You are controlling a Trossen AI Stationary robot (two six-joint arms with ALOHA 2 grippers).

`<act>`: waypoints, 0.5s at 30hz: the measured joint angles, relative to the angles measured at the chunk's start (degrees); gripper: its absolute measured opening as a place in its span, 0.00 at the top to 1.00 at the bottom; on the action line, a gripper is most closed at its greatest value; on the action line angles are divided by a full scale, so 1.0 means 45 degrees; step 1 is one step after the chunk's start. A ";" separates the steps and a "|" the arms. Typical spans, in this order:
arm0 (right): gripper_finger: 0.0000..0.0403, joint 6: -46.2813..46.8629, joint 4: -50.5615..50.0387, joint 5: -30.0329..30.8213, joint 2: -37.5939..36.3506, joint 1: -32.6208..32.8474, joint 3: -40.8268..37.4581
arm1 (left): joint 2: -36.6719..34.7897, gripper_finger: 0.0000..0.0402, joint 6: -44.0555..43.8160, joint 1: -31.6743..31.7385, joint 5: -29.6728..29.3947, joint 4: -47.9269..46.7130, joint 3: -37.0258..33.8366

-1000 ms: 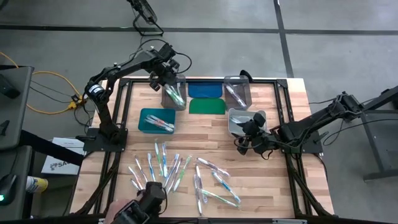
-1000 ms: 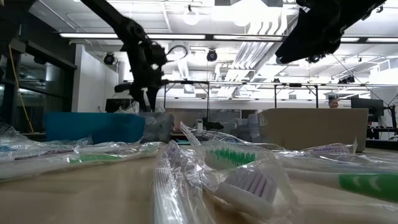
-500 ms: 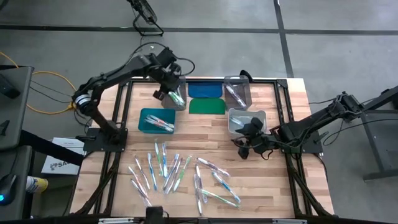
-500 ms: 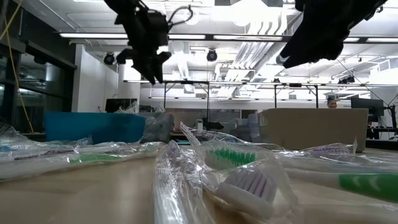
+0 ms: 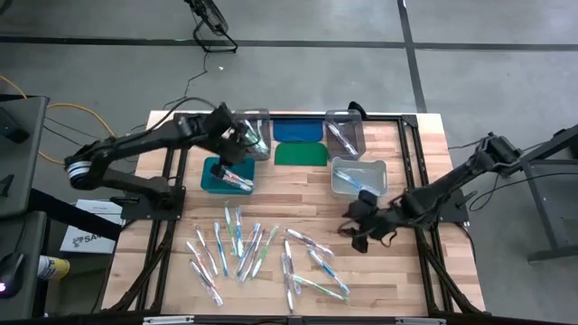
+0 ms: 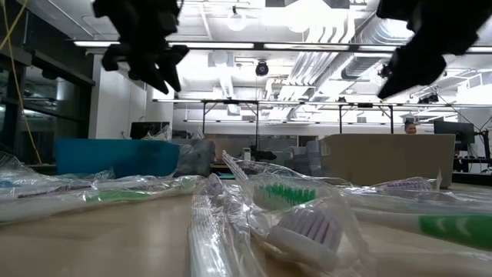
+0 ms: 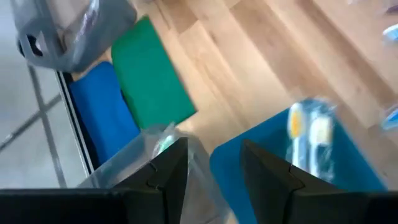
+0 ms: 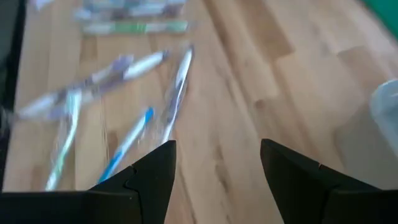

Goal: Pick & Place Toothbrushes
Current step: Put the violet toothbrush into the right black bin

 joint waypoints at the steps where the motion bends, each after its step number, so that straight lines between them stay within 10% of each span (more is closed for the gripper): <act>1: 0.44 0.0048 0.0081 -0.0019 0.0321 0.0137 0.0000 | -0.0339 0.65 -0.0227 -0.0243 -0.0113 0.0213 -0.0310; 15: 0.44 0.1415 0.5453 0.0659 0.5196 0.1683 0.0203 | -0.2115 0.65 -0.1305 -0.2482 -0.1038 0.0694 -0.1911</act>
